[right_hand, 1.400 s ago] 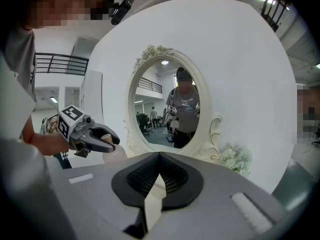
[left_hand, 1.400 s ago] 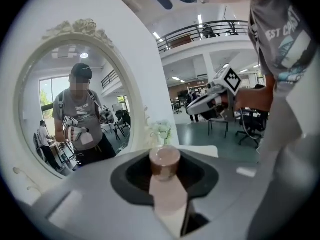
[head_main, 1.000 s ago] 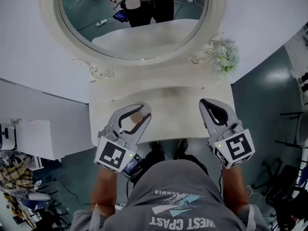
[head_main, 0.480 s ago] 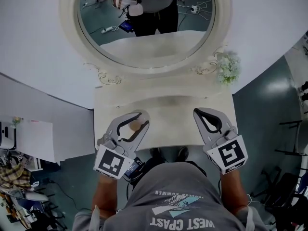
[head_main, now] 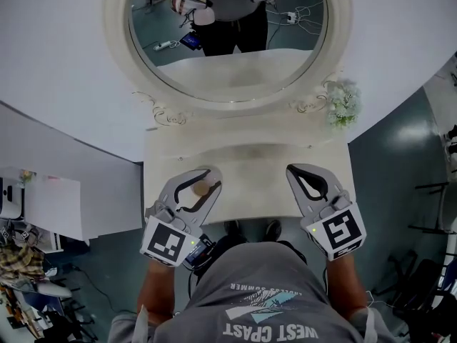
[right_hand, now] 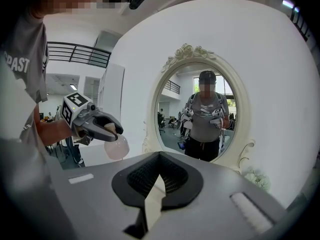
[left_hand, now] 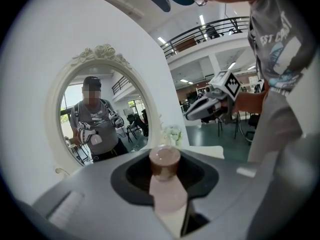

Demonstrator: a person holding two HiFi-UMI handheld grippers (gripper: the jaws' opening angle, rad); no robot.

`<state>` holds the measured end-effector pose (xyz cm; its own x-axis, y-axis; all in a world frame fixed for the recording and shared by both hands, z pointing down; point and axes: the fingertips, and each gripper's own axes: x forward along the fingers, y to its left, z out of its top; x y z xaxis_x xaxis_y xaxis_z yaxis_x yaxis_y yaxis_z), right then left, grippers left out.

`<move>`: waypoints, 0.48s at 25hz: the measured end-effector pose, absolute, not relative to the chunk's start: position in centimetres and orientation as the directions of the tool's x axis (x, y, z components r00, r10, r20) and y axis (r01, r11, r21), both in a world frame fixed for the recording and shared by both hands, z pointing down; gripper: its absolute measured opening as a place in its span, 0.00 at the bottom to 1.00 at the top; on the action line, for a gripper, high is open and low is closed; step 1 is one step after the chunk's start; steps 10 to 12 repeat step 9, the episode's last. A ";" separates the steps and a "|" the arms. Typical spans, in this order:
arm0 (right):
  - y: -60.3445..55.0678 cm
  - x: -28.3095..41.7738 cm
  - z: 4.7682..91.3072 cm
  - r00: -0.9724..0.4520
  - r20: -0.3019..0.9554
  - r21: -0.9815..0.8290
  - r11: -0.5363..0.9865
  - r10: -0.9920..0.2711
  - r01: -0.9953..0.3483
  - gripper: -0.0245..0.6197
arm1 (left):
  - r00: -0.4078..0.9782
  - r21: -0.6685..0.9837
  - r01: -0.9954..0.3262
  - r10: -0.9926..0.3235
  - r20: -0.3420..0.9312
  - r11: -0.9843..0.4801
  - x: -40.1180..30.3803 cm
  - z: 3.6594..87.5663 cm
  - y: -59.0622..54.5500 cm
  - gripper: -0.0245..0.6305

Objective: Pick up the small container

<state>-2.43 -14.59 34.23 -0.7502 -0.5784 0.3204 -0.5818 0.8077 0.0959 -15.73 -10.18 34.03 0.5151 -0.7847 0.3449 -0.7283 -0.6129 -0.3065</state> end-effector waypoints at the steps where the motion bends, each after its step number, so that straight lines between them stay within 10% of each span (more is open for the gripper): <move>1: -14.5 -2.5 34.3 -0.750 0.321 0.097 0.808 -0.578 -0.581 0.04 | 0.515 -0.305 -0.729 -0.785 0.345 -0.613 -15.8 34.1 -10.1 0.21; 12: -14.0 -2.6 34.6 -0.742 0.330 0.091 0.802 -0.583 -0.590 0.04 | 0.518 -0.295 -0.731 -0.781 0.348 -0.616 -16.1 34.6 -9.7 0.21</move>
